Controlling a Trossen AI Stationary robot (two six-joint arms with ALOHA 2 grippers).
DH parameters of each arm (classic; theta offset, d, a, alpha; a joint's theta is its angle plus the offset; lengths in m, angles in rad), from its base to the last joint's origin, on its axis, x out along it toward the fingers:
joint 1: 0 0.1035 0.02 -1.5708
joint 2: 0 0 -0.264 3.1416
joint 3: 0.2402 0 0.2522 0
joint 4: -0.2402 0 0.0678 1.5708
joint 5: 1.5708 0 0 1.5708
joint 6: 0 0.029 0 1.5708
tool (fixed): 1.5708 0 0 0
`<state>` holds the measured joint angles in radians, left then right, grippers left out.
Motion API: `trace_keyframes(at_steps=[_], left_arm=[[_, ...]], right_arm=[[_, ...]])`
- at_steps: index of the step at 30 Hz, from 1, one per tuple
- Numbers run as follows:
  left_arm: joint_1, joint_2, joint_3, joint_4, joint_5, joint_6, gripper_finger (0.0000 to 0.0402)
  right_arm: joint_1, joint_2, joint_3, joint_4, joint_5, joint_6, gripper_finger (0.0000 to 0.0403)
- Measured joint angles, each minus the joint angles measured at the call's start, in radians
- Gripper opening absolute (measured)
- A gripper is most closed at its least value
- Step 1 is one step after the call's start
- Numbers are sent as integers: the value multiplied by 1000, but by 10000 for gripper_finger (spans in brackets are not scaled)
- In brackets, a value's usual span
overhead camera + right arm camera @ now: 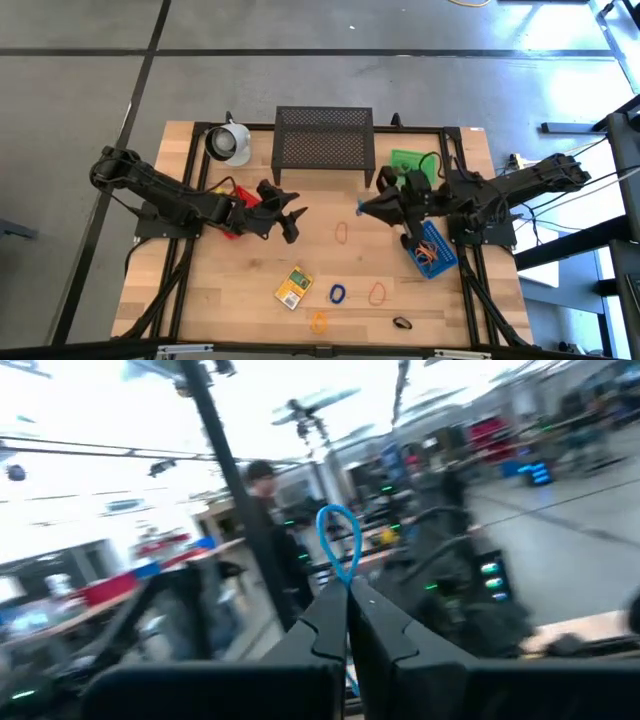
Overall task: Pick & Place Office Desk Supplies
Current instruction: Put the blue rubber band into the blue bin
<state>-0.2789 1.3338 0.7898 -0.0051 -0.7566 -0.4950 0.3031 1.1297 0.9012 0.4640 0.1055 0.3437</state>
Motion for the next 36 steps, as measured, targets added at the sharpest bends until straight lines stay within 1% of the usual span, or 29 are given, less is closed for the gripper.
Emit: trace_keyframes(at_steps=[4,7,9,12,15,19,21,24,26,29,32,36], left_arm=[[1,0,0,0,27,1,207],[0,0,0,0,28,1,207],[-1,0,0,0,28,1,207],[-1,0,0,0,28,2,207],[4,0,0,0,16,3,207],[21,0,0,0,12,3,207],[29,0,0,0,11,3,207],[35,0,0,1,10,-8,207],[35,0,0,1,10,-26,207],[34,0,0,1,12,-43,207],[32,0,0,1,19,-46,207],[32,0,0,1,25,-68,207]], right_arm=[[0,0,0,-36,-101,42,6],[-5,-22,0,-143,-206,69,6],[-11,-41,1,-280,-254,101,6],[-11,-61,1,-521,-300,205,6],[8,-65,1,-813,-359,324,6],[67,-56,1,-1243,-355,473,6],[98,-50,0,-1434,-316,542,6],[134,-38,0,-1629,-227,647,6],[146,-32,0,-1684,-171,704,6],[150,-25,-9,-1686,-117,755,6],[150,-24,-58,-1645,-103,804,6],[150,-24,-167,-1581,-105,899,6]])
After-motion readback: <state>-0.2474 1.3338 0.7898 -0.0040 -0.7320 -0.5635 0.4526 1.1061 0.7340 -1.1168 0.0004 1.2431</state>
